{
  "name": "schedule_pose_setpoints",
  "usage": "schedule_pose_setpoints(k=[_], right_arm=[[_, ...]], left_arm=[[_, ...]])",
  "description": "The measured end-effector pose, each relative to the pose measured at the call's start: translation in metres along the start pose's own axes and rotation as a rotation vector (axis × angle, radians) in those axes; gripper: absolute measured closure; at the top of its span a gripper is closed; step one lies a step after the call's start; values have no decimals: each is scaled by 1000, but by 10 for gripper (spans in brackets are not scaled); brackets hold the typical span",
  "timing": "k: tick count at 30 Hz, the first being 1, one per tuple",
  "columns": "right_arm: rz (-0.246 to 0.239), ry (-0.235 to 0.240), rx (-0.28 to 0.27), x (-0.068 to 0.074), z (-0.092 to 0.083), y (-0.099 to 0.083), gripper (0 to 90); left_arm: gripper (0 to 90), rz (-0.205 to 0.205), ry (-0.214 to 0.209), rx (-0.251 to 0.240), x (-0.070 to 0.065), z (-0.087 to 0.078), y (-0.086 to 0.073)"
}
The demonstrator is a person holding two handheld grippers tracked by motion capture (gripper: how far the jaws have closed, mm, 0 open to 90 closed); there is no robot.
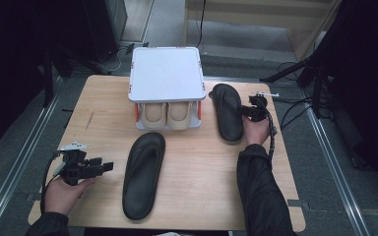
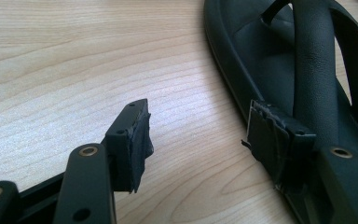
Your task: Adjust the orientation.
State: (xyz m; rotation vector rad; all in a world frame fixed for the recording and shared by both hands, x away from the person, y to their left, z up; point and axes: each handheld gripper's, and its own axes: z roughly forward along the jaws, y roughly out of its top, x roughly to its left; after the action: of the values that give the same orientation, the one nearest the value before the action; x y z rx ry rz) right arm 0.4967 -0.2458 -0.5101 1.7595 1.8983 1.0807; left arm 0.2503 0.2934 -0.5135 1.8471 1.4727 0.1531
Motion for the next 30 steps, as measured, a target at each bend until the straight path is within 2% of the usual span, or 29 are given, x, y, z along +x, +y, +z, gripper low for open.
schedule_pose_setpoints(k=[10, 18, 25, 30], right_arm=[[8, 21, 4, 3, -8, 3, 762], [-6, 37, 6, 7, -19, 5, 764], [-16, 42, 11, 9, -31, -1, 763], [0, 55, 8, 6, -44, -7, 763]], left_arm=[[395, 4, -6, -2, -1, 0, 1], [395, 7, -10, -7, -1, 1, 3], [394, 25, -22, 0, -3, 5, 9], [393, 39, -36, 1, -6, 9, 13]])
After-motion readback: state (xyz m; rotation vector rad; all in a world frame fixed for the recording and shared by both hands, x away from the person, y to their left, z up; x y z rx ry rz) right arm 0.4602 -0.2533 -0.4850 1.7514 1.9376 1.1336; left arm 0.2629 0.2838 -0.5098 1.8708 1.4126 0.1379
